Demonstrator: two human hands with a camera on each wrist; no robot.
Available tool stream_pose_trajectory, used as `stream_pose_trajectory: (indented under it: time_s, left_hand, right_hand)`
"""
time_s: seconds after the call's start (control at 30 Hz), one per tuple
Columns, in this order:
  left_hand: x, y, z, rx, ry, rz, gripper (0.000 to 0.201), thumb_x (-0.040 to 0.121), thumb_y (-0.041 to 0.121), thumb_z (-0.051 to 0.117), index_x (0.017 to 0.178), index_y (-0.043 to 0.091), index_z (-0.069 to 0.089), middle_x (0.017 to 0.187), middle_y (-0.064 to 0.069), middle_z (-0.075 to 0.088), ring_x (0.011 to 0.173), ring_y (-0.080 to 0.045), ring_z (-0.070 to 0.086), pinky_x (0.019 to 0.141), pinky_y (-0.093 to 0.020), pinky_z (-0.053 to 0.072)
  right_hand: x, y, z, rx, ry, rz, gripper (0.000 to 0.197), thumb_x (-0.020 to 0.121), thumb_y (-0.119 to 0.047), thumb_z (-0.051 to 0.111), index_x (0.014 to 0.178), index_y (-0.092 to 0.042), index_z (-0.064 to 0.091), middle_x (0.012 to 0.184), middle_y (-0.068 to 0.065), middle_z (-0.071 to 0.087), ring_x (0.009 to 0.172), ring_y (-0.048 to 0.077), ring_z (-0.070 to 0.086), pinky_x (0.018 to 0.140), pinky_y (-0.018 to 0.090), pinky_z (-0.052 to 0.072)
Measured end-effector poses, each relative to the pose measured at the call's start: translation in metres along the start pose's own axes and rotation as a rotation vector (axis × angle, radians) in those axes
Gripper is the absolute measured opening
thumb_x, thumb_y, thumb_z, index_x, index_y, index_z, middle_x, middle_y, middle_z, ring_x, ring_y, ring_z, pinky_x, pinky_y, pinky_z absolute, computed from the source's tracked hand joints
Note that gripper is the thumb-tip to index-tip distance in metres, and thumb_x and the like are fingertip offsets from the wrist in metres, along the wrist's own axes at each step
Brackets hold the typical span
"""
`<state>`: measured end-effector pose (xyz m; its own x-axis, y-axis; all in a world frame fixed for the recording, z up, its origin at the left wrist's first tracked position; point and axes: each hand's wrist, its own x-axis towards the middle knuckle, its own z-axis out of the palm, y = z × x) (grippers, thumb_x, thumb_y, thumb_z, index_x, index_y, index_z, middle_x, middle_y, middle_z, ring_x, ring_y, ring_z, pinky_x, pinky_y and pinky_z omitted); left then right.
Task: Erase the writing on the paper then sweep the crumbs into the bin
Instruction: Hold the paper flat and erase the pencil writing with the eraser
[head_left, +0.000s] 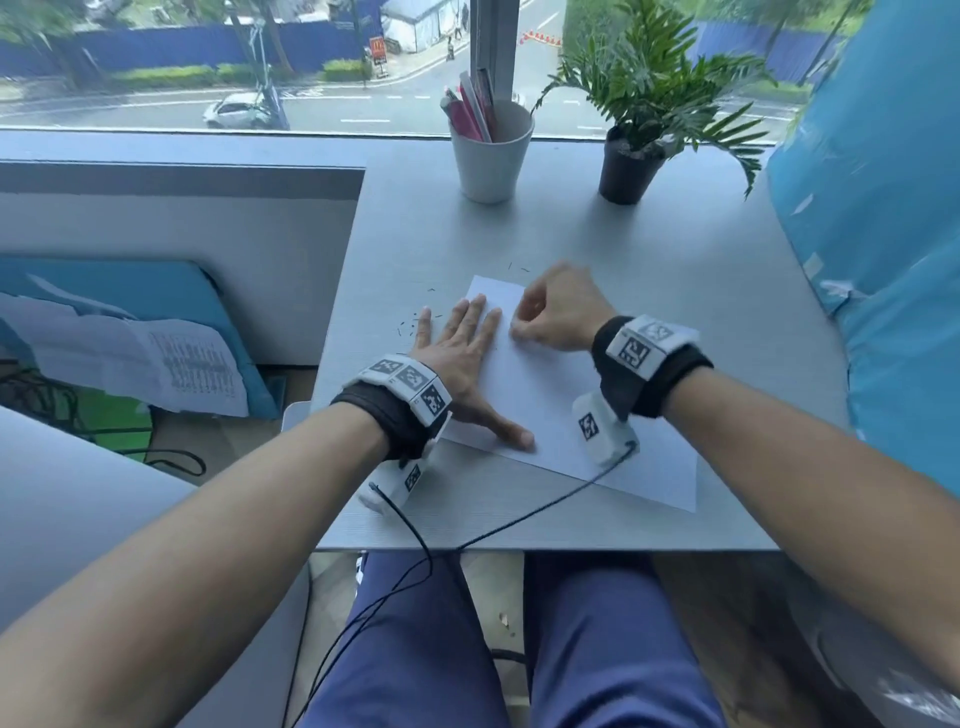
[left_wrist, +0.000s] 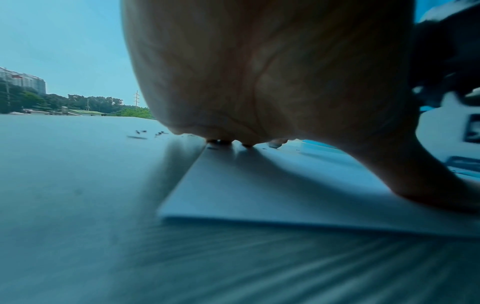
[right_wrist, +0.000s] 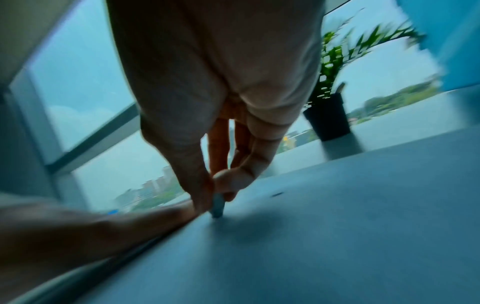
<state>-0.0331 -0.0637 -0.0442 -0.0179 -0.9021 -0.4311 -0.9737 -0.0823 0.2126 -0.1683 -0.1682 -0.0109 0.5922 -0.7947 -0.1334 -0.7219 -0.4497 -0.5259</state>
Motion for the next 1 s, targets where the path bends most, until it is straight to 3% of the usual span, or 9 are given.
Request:
stream_pose_trajectory:
  time_s: [0.1, 0.27, 0.4, 0.5, 0.57, 0.7, 0.83, 0.9, 1.0]
  left_hand:
    - [0.000, -0.001, -0.001, 0.002, -0.002, -0.002, 0.170, 0.031, 0.103, 0.054, 0.152, 0.016, -0.027, 0.159, 0.002, -0.034, 0.144, -0.013, -0.034, 0.117, -0.053, -0.020]
    - [-0.003, 0.002, -0.004, -0.002, -0.003, -0.013, 0.170, 0.032, 0.101, 0.057, 0.153, 0.015, -0.026, 0.160, 0.002, -0.032, 0.145, -0.013, -0.031, 0.117, -0.053, -0.019]
    - [-0.001, 0.001, -0.004, 0.007, -0.018, -0.016, 0.170, 0.031, 0.102, 0.055, 0.152, 0.016, -0.028, 0.159, 0.003, -0.034, 0.144, -0.013, -0.033, 0.117, -0.053, -0.020]
    - [-0.002, 0.002, -0.004, 0.004, -0.011, -0.011, 0.170, 0.032, 0.102, 0.056, 0.152, 0.015, -0.027, 0.159, 0.002, -0.033, 0.145, -0.013, -0.032, 0.117, -0.053, -0.019]
    - [-0.002, 0.002, -0.004, 0.002, -0.018, -0.011, 0.170, 0.033, 0.102, 0.057, 0.152, 0.016, -0.028, 0.159, 0.003, -0.034, 0.144, -0.013, -0.033, 0.117, -0.053, -0.019]
    - [-0.001, -0.001, -0.002, 0.017, -0.022, -0.006, 0.169, 0.033, 0.102, 0.055, 0.151, 0.017, -0.030, 0.158, 0.004, -0.036, 0.143, -0.012, -0.035, 0.117, -0.052, -0.020]
    - [0.002, -0.003, 0.000, 0.030, 0.001, 0.003, 0.166, 0.036, 0.102, 0.055, 0.153, 0.017, -0.026, 0.160, 0.004, -0.033, 0.144, -0.012, -0.032, 0.116, -0.050, -0.023]
    - [0.001, -0.004, 0.001, 0.036, 0.003, 0.007, 0.161, 0.041, 0.102, 0.053, 0.154, 0.017, -0.025, 0.160, 0.004, -0.032, 0.145, -0.012, -0.031, 0.116, -0.048, -0.023]
    - [0.003, -0.005, -0.002, 0.072, 0.001, -0.002, 0.147, 0.054, 0.101, 0.045, 0.155, 0.017, -0.022, 0.161, 0.002, -0.030, 0.147, -0.013, -0.028, 0.117, -0.047, -0.021]
  right_hand:
    - [-0.017, -0.010, 0.009, -0.013, -0.150, -0.097, 0.008, 0.070, -0.018, 0.077, 0.070, -0.010, 0.077, 0.055, -0.005, 0.063, 0.043, 0.000, 0.052, 0.050, 0.013, 0.043]
    - [0.008, 0.002, -0.003, 0.076, 0.035, 0.057, 0.010, 0.070, -0.020, 0.078, 0.075, -0.011, 0.079, 0.058, -0.005, 0.067, 0.047, 0.000, 0.057, 0.051, 0.013, 0.044]
    - [-0.009, -0.011, 0.009, -0.004, -0.141, -0.081, 0.009, 0.070, -0.018, 0.077, 0.073, -0.009, 0.077, 0.064, 0.001, 0.071, 0.048, 0.000, 0.057, 0.053, 0.014, 0.048]
    - [0.014, 0.002, -0.005, 0.067, 0.015, 0.063, 0.013, 0.069, -0.021, 0.078, 0.079, -0.012, 0.080, 0.057, -0.007, 0.065, 0.043, -0.007, 0.054, 0.048, 0.005, 0.041]
    - [0.013, -0.002, -0.002, 0.052, 0.069, 0.054, 0.012, 0.071, -0.020, 0.076, 0.078, -0.011, 0.079, 0.061, -0.006, 0.065, 0.053, -0.002, 0.057, 0.052, 0.009, 0.040]
    - [-0.021, -0.012, 0.006, 0.096, -0.174, -0.026, 0.005, 0.072, -0.015, 0.079, 0.073, -0.011, 0.076, 0.058, -0.004, 0.067, 0.046, 0.004, 0.058, 0.052, 0.017, 0.047]
    - [-0.018, 0.029, -0.026, 0.172, 0.122, 0.127, 0.012, 0.073, -0.021, 0.080, 0.075, -0.010, 0.076, 0.067, 0.000, 0.070, 0.053, 0.005, 0.059, 0.063, 0.026, 0.053]
    - [-0.022, 0.053, -0.037, 0.104, 0.079, 0.243, 0.014, 0.074, -0.021, 0.078, 0.079, -0.008, 0.076, 0.077, 0.006, 0.072, 0.064, 0.014, 0.060, 0.068, 0.029, 0.055]
    - [-0.035, 0.069, -0.038, 0.052, -0.077, 0.353, 0.010, 0.076, -0.022, 0.075, 0.081, -0.014, 0.074, 0.080, 0.002, 0.070, 0.067, 0.016, 0.060, 0.054, 0.022, 0.047]
